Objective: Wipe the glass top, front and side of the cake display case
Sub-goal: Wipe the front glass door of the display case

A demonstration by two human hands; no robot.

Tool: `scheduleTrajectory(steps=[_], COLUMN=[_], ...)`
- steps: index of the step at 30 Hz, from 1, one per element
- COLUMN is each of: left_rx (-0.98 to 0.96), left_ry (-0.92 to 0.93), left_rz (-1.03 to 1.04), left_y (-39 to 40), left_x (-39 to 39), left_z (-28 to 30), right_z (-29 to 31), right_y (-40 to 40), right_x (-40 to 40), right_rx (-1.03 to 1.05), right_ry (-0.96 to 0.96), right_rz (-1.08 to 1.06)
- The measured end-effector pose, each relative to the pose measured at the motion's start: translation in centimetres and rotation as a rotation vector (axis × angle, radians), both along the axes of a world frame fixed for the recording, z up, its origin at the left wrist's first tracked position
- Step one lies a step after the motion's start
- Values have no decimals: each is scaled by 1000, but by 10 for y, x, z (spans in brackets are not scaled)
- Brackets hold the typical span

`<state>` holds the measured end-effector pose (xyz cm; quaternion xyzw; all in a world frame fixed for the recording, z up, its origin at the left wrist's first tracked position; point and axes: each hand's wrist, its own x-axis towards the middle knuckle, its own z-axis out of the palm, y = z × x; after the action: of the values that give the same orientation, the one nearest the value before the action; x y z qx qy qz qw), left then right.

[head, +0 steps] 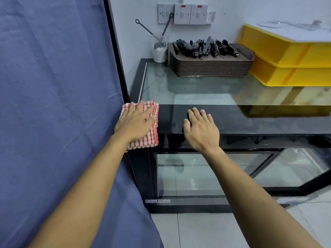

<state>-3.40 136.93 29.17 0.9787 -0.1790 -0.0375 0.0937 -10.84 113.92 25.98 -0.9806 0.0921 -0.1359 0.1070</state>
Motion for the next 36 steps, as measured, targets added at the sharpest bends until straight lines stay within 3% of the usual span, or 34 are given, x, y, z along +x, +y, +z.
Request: scheduleTrajectory(steps=[6,9,12,17,19,23,26,30,36], left_rx=[-23,-21,-77,-357,-389,-432,-413,-473,-355], left_ry=[-41,-116,-351,-995,-1127,-1223,-1337,-1398,-1431], left_rz=[25,50,92,70,113,99,56,102,57], left_y=[-1,0,1,2,-4,-13,-10,-11,-13], left_x=[-3,-12,-27,-30,-25,-13,-4,2,3], left_z=[-4,-14,-36,-96,-130,-176,-167,-135,-229], right_z=[3,-7,-26,-42,-48,-59,-65,-82,-129], right_y=[2,-2,-7,-8,-12,-11,-13,-11,-2], right_x=[-2,-1,0,11,14,22,27,33,29], right_rx=[-5,-62,-202,-322,-356,-452,-526,-462,-396], right_ry=[-28,-164,-418,-665,-814,-1020,-1176,-1216,-1177], right_rz=[17,39,65,87,105,94,150,103,100])
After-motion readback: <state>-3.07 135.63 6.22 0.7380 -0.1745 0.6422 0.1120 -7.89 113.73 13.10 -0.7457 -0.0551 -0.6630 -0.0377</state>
